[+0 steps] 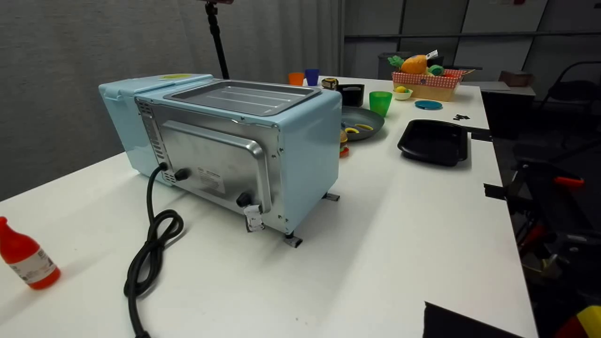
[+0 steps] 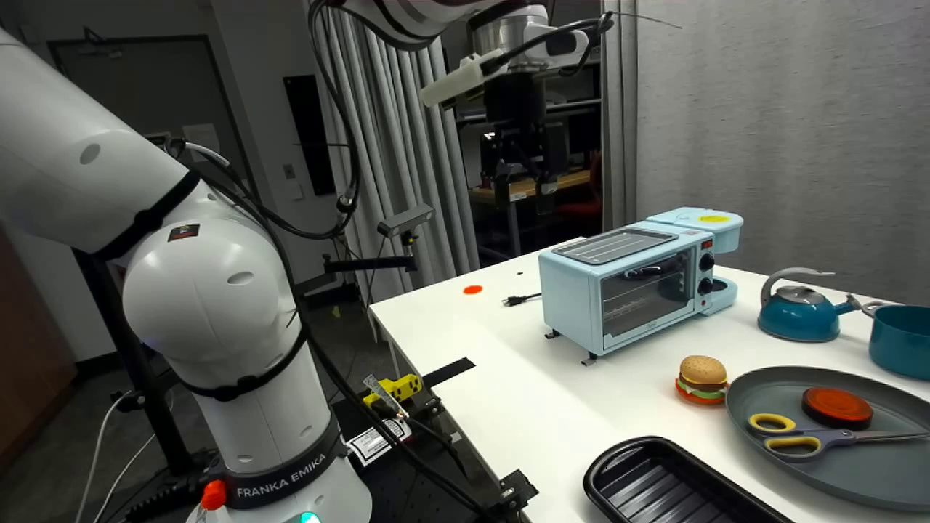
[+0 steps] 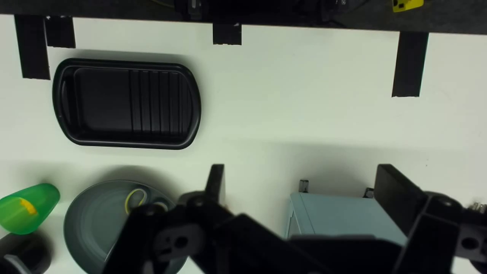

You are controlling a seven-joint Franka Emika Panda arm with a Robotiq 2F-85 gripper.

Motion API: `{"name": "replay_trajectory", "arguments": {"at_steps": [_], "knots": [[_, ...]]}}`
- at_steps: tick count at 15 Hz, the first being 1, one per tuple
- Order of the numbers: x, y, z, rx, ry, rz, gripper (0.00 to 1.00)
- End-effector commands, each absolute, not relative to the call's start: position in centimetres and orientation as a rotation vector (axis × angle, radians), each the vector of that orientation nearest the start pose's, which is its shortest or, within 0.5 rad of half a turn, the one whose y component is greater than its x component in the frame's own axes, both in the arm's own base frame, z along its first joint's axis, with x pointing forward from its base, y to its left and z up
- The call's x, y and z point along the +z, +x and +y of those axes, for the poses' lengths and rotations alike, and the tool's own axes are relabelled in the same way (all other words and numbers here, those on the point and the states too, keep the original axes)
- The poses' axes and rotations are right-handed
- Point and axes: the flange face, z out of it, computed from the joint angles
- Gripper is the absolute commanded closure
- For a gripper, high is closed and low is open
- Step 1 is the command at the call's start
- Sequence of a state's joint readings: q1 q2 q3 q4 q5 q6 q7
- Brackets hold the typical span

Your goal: Pick up the green cup and pour the contents onto the plate

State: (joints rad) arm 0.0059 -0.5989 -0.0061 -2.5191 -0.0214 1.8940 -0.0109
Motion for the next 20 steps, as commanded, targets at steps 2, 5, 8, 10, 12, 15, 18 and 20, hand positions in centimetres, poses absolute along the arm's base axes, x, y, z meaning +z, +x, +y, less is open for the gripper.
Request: {"name": "replay_trajectory", "arguments": {"at_steps": [2,5,8,10,12,15,18,20], "knots": [[47.8,36.4,-0.2,0.043,-3.158,-0.03,0.0],[47.8,36.4,-0.2,0.044,-3.158,-0.03,0.0],[47.8,36.4,-0.2,0.044,-3.158,-0.03,0.0],[47.8,36.4,-0.2,0.044,-3.158,-0.03,0.0],[47.8,36.4,-0.2,0.044,-3.158,-0.03,0.0],[47.7,36.5,-0.3,0.045,-3.153,-0.02,0.0],[47.5,36.8,-1.3,0.066,-3.138,0.02,0.0],[47.2,37.0,-2.4,0.07,-3.137,0.056,0.0]]}}
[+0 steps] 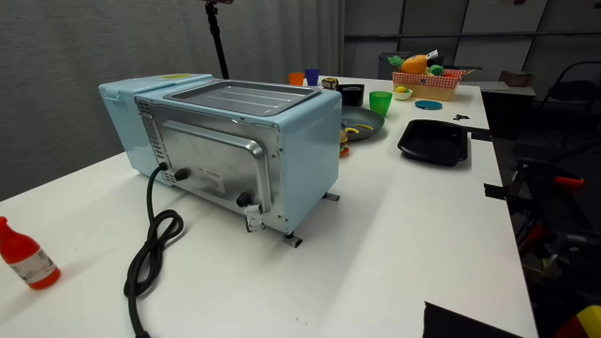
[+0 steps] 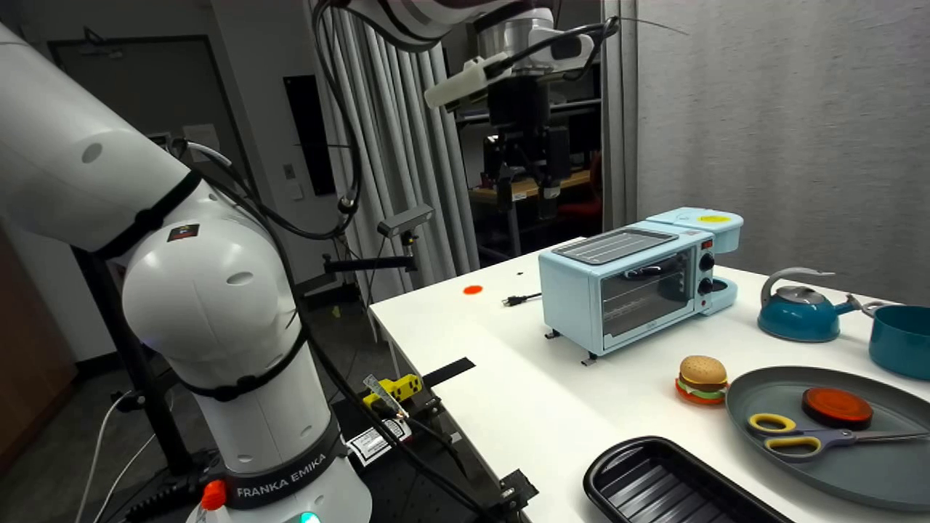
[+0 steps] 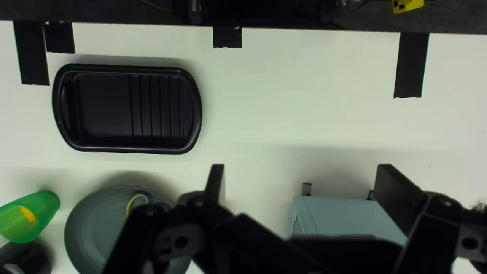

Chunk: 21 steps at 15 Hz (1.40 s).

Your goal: Pick up the green cup and pour the contents onto the plate

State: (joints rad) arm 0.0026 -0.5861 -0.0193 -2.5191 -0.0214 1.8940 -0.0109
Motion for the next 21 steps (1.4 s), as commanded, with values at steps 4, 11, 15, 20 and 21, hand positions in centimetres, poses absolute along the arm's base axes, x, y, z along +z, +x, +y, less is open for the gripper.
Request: {"name": "replay_trajectory", "arguments": {"at_steps": [4,11,15,20,21], "knots": [[46.6,37.5,-5.6,0.074,-3.131,0.175,0.0],[45.4,40.1,-12.7,0.036,-3.122,0.401,0.0],[44.6,42.8,-15.6,-0.009,-3.113,0.492,0.0],[43.9,45.8,-18.0,-0.021,-3.09,0.606,0.0],[44.1,46.1,-18.2,-0.022,-3.083,0.627,0.0]]}}
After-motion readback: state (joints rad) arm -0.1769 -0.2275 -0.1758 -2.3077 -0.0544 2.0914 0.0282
